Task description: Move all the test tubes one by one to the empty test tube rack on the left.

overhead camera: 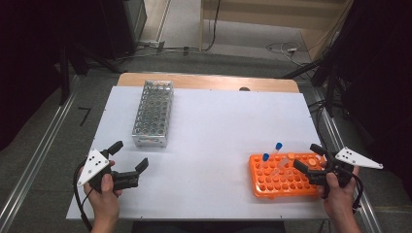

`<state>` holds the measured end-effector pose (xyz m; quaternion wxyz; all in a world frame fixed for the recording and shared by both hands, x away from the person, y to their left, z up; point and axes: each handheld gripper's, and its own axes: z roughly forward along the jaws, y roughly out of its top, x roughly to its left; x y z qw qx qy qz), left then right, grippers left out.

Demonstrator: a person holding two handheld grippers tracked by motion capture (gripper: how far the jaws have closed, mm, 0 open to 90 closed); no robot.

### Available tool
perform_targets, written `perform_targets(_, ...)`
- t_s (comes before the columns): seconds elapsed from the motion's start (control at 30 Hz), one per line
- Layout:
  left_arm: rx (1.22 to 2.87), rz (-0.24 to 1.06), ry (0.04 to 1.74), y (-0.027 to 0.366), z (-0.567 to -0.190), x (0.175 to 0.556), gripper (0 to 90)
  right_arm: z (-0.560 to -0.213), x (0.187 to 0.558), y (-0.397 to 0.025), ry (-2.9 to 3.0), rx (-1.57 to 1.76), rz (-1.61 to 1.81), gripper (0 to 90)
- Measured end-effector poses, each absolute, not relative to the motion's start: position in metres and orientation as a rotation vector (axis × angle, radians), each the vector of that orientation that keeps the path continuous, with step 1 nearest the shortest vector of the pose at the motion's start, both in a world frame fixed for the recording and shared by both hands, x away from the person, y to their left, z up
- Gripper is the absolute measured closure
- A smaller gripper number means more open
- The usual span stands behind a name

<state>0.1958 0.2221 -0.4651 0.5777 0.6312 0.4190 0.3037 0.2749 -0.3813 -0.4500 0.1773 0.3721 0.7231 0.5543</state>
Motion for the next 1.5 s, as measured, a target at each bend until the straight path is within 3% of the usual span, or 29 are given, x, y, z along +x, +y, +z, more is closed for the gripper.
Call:
perform_targets(0.27,1.49,0.696,0.974,0.219,-0.463,0.193,0.0,-0.452,0.267,-0.384,2.097,1.061,1.579,0.0)
perform_targets(0.4,1.491,0.69,0.978,0.218,-0.464,0.193,0.0,-0.46,0.26,-0.391,2.133,1.097,1.572,5.2)
perform_targets(0.7,1.487,0.683,0.98,0.217,-0.464,0.195,0.0,-0.475,0.255,-0.401,2.167,1.147,1.519,30.0)
perform_targets(0.97,1.493,0.682,0.98,0.217,-0.464,0.195,0.0,-0.479,0.253,-0.399,2.195,1.131,1.465,39.6)
perform_targets(1.2,1.493,0.681,0.981,0.217,-0.465,0.195,0.0,-0.481,0.254,-0.4,2.166,1.187,1.4,58.2)
perform_targets(1.23,1.494,0.682,0.98,0.217,-0.464,0.195,0.0,-0.482,0.254,-0.401,2.157,1.2,1.373,64.6)
perform_targets(1.5,1.508,0.687,0.969,0.216,-0.464,0.197,0.0,-0.477,0.255,-0.401,2.109,1.216,1.322,72.6)
